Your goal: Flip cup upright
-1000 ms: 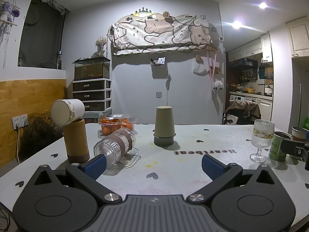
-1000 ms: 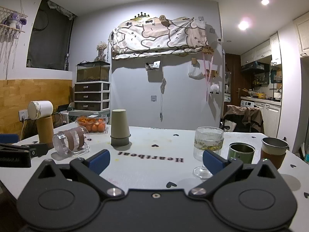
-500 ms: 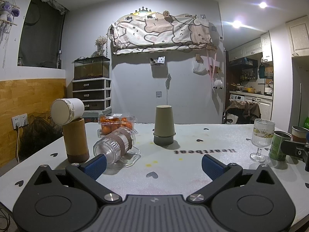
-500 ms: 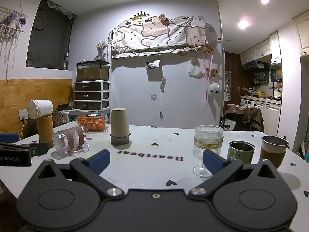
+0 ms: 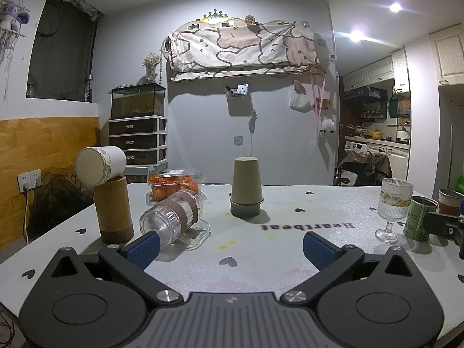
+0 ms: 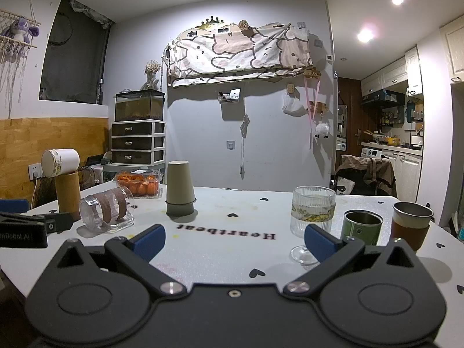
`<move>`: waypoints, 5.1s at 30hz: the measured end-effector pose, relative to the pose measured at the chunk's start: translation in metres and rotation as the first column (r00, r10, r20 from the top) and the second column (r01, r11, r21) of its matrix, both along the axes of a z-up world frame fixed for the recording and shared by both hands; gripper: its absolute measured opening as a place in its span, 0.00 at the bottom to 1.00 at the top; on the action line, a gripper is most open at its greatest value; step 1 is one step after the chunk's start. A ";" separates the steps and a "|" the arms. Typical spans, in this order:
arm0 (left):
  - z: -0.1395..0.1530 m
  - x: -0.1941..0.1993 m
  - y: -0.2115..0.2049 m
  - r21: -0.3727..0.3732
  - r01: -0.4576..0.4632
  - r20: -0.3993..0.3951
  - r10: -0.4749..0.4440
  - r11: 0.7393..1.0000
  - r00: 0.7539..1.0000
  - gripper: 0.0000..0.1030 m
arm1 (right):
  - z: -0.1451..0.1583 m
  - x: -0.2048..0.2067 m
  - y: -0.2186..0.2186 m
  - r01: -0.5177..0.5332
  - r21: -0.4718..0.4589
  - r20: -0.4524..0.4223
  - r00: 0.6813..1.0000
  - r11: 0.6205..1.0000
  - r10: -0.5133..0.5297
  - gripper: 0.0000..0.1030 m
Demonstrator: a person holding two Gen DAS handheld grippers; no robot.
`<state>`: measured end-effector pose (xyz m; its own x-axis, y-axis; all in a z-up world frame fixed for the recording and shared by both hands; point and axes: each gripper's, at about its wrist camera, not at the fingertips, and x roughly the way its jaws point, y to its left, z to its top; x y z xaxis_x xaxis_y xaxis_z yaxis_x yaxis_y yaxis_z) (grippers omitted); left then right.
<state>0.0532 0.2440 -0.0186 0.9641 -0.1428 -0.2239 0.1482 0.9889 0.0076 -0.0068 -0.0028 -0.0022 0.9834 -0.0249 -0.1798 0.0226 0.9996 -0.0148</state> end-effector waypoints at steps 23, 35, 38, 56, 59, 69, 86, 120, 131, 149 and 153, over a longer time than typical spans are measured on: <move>0.035 0.095 -0.029 -0.046 0.039 0.043 -0.037 0.998 0.998 1.00 | -0.017 -0.003 -0.011 0.006 0.011 -0.022 1.000 1.000 -0.006 1.00; 0.041 0.240 -0.085 -0.009 0.050 -0.033 -0.050 0.999 0.998 0.96 | -0.029 0.003 -0.023 0.002 -0.033 -0.074 0.997 0.999 -0.004 1.00; 0.033 0.274 -0.092 -0.004 0.027 -0.073 -0.027 1.000 0.997 0.92 | -0.035 0.010 -0.023 0.000 -0.042 -0.094 0.996 0.999 -0.004 1.00; 0.026 0.360 -0.091 -0.040 -0.110 -0.220 0.099 0.993 0.971 0.59 | -0.057 0.027 -0.047 0.060 0.039 -0.163 0.985 0.997 -0.053 1.00; 0.028 0.352 -0.091 -0.047 -0.096 -0.218 0.083 0.994 0.972 0.59 | -0.056 0.025 -0.045 0.059 0.038 -0.159 0.986 0.998 -0.052 1.00; 0.071 0.290 -0.084 0.001 0.023 -0.077 -0.023 1.000 0.997 0.59 | -0.049 0.015 -0.036 0.045 0.031 -0.123 0.992 0.998 -0.041 1.00; 0.070 0.127 -0.084 0.050 0.447 -0.093 -0.441 0.893 0.892 0.59 | -0.047 0.013 -0.030 0.012 0.067 -0.099 0.995 0.998 -0.006 1.00; 0.005 0.112 -0.100 -0.102 0.614 -0.278 -0.615 0.783 0.738 0.50 | -0.067 0.035 0.026 -0.463 0.218 -0.246 0.826 0.859 0.508 0.26; 0.012 0.072 -0.052 -0.145 0.580 -0.201 -0.597 0.802 0.776 0.46 | -0.076 0.050 0.020 -0.355 0.331 -0.288 0.844 0.874 0.452 0.06; -0.031 0.023 -0.010 -0.212 0.510 -0.145 -0.543 0.834 0.827 0.47 | -0.072 0.050 0.003 -0.281 0.331 -0.302 0.873 0.901 0.383 0.15; -0.043 0.028 -0.006 -0.224 0.502 -0.186 -0.542 0.835 0.819 0.48 | -0.071 0.051 -0.001 -0.255 0.335 -0.310 0.879 0.907 0.362 0.15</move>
